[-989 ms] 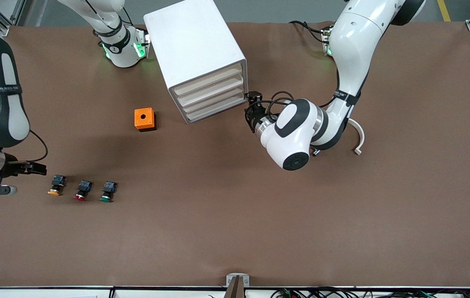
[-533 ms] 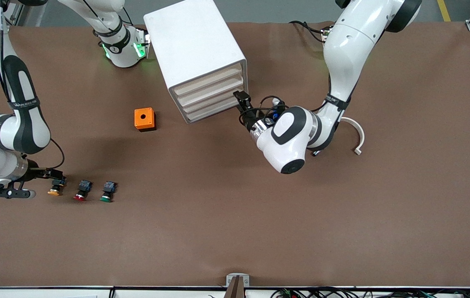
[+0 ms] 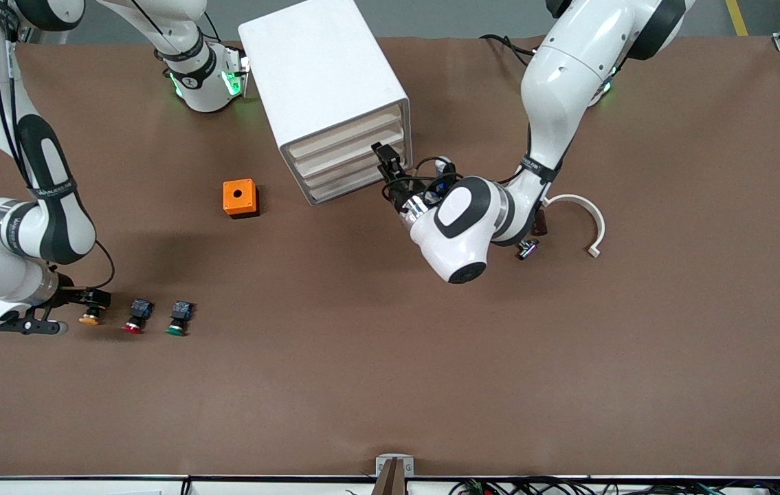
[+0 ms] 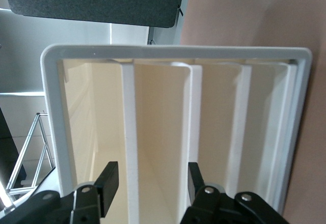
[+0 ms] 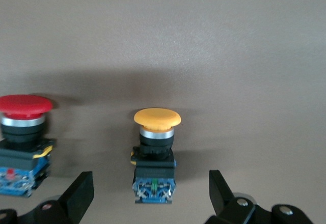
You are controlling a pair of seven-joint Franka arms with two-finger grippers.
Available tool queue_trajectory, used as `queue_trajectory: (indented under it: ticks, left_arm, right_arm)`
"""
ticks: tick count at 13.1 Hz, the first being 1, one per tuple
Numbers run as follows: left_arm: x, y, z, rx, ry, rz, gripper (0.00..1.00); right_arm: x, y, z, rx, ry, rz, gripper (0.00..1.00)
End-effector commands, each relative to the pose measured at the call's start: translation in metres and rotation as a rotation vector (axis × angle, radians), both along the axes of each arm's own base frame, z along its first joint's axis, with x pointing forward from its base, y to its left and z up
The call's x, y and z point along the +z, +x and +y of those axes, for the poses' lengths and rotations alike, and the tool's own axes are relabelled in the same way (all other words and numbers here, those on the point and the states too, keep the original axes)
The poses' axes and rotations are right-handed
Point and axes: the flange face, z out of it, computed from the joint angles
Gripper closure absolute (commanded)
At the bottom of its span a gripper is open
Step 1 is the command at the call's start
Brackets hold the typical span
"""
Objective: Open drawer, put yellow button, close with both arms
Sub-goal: 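Pull the drawer open with the left gripper while the right gripper grasps the button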
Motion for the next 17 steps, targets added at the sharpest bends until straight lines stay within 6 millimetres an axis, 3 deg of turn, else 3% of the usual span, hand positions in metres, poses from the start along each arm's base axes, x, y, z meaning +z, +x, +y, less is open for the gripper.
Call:
queue_trajectory:
  ticks: [1, 2, 3, 4, 7, 10, 11, 14, 15, 17]
  left_arm:
    - [0.008, -0.010, -0.015, -0.020, -0.007, 0.020, 0.39]
    - [0.008, -0.017, -0.022, -0.032, -0.009, 0.021, 0.40]
    - [0.007, -0.018, -0.023, -0.035, -0.009, 0.023, 0.50]
    - [0.009, -0.019, -0.025, -0.031, -0.018, 0.030, 0.54]
    - [-0.005, -0.048, -0.049, -0.076, -0.016, 0.055, 0.54]
    - [-0.013, -0.056, -0.053, -0.086, -0.006, 0.070, 0.60]
    - [-0.012, -0.060, -0.057, -0.095, -0.005, 0.067, 0.67]
    - [-0.014, -0.053, -0.051, -0.083, -0.006, 0.063, 1.00]
    - [-0.014, -0.049, -0.048, -0.079, -0.004, 0.056, 1.00]
    - [-0.012, -0.028, -0.031, -0.047, 0.007, 0.035, 1.00]
  right_arm:
    - [-0.004, -0.001, -0.003, -0.022, 0.011, 0.001, 0.00]
    - [-0.005, -0.002, -0.002, -0.020, 0.012, 0.004, 0.00]
    - [-0.007, -0.003, -0.002, -0.020, 0.012, 0.010, 0.00]
    - [-0.014, -0.004, 0.000, -0.017, 0.015, 0.021, 0.02]
    - [-0.020, -0.005, 0.000, -0.014, 0.017, 0.028, 0.17]
    - [-0.022, -0.005, 0.003, -0.008, 0.019, 0.031, 0.35]
    - [-0.022, -0.005, 0.003, -0.006, 0.019, 0.030, 0.42]
    - [-0.021, -0.004, 0.007, 0.004, 0.020, 0.030, 0.70]
    - [-0.020, -0.003, 0.010, 0.010, 0.020, 0.032, 0.76]
    - [-0.011, 0.002, 0.020, 0.027, 0.017, 0.022, 0.76]
